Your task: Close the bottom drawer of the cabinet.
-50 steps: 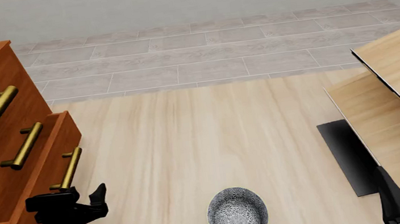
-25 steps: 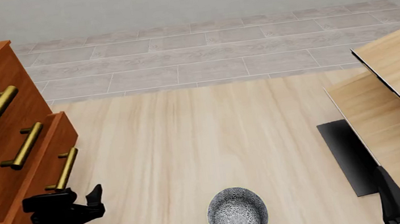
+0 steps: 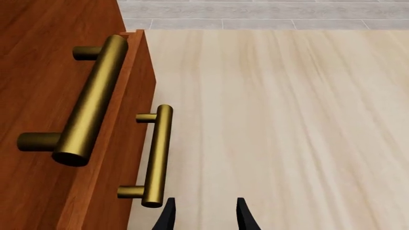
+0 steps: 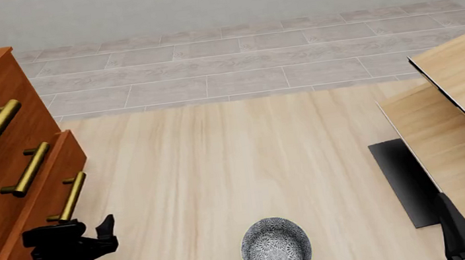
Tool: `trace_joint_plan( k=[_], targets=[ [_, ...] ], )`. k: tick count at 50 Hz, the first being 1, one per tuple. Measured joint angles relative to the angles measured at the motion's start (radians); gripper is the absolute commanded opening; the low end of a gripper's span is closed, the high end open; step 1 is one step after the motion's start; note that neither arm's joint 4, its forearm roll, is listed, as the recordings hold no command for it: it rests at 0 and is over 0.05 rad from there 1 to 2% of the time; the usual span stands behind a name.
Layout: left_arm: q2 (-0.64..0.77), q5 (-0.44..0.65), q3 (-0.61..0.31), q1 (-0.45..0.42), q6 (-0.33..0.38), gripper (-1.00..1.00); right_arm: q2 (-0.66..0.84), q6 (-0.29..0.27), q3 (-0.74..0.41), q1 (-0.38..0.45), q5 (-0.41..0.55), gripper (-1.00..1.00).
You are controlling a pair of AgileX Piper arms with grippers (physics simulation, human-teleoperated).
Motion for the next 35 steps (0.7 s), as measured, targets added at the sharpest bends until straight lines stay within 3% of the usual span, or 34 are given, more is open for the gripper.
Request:
trace_joint_plan(
  k=[35],
  targets=[
    [0.026,0.0,-0.019,0.045,0.018,1.0,-0.001,-0.002,0.0,0.001,-0.001,1.0]
  ],
)
